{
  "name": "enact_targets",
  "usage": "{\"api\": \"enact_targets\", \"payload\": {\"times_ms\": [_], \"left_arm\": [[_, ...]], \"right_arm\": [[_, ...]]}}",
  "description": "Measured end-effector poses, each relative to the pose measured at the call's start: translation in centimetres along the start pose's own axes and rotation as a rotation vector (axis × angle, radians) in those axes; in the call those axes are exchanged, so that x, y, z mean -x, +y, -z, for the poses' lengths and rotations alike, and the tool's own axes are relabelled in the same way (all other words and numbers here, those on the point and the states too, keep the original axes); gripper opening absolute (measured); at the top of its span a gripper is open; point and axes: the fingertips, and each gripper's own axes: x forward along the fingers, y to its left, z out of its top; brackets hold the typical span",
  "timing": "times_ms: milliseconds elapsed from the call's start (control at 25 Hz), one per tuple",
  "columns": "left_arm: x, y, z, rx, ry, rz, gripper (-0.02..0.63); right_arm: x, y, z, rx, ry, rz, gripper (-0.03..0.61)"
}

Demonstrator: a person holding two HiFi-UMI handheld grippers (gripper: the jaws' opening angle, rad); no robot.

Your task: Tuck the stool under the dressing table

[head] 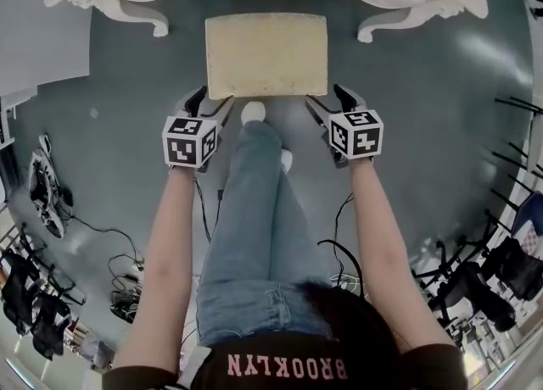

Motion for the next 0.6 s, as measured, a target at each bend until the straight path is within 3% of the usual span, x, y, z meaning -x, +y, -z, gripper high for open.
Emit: {"api": "enact_targets", "payload": {"times_ms": [400,600], "left_arm": [[-5.5,3.7,9.0,0.112,0.112,-0.074,0.273],[-7.4,5.6,11.2,0.065,0.178,-0.085,0.273]], "right_arm": [[-6.6,-3.7,7.4,0.06,0.152,0.007,0.305],[-8.5,-5.5,10.0,0.038,0.213,0.032,0.311]]}}
